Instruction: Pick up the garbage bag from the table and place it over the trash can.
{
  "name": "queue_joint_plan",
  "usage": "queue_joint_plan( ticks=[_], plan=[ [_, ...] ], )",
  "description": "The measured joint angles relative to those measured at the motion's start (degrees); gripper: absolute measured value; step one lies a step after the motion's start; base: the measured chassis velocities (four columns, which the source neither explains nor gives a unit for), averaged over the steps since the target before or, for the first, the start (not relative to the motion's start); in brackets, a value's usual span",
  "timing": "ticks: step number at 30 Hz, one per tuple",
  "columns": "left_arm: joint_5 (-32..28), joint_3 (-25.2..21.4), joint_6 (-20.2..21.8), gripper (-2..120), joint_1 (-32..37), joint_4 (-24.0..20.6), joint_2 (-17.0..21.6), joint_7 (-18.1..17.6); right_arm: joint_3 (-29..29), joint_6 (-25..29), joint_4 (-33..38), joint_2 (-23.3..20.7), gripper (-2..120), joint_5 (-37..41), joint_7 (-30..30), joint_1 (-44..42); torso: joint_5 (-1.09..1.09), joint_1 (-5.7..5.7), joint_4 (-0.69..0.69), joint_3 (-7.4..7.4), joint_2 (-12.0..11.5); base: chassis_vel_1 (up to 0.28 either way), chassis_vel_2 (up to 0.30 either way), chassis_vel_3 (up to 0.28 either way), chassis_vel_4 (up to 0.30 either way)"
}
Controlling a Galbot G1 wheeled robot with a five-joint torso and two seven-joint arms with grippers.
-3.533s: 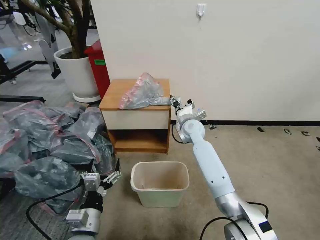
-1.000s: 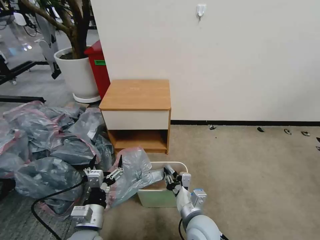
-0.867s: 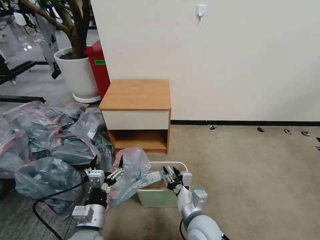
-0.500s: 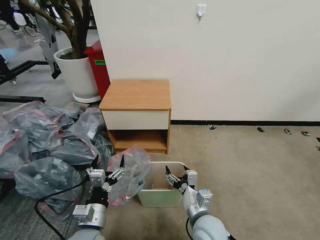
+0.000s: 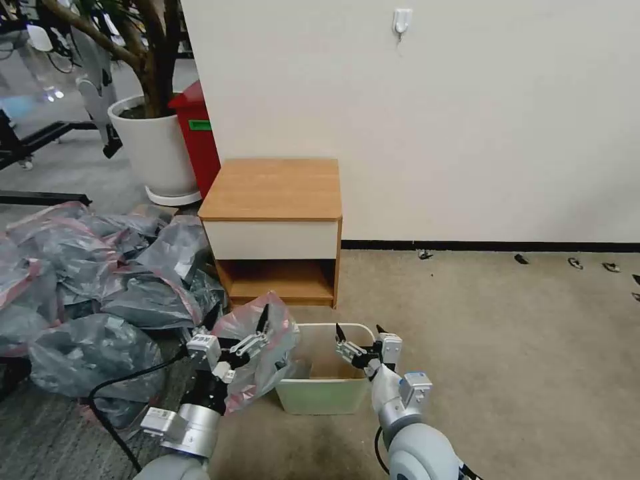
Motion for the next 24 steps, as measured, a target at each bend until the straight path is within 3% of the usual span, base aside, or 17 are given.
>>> queue_joint_plan(
  ticks=[7,9,12,18,21,24],
  plan=[
    [-9.5,-1.7,6.7,100,-0.3,0.3,0.4,-0.1,0.9,0.3,0.2,0.3,100,0.0,0.0,-0.8,-0.01,0.0,0.01,0.0,0.0,0.0,0.0,0.0,0.0],
    [-15.2,-2.7,11.3,100,-0.8,-0.2,1.1,-0.1,1.1,0.5,0.2,0.3,100,0.0,0.0,-0.9,0.0,0.0,0.0,0.0,0.0,0.0,0.0,0.0,0.0],
    [-20.2,-3.0,14.7,100,-1.3,0.2,1.8,-0.8,1.4,0.6,0.2,0.4,99,0.0,0.0,-1.1,0.0,0.0,0.0,0.0,0.0,0.0,0.0,0.0,0.0],
    [-21.6,-3.5,16.4,100,-2.1,0.9,1.4,-4.2,1.9,0.7,0.2,0.4,99,0.0,0.0,-1.4,-0.01,0.0,0.0,0.0,0.0,0.0,0.0,0.0,0.0],
    [-19.3,-4.4,18.7,100,-2.7,0.1,1.5,-8.1,2.4,0.9,0.0,0.2,99,0.0,-0.1,-1.7,0.0,0.0,0.0,0.0,0.0,0.0,0.0,0.0,0.0],
    [-17.9,-4.4,20.1,100,-2.7,0.1,1.8,-9.6,2.4,1.0,-0.1,0.2,99,0.0,-0.1,-1.8,0.0,0.0,0.0,0.0,0.0,0.0,0.0,0.0,0.0]
  ],
)
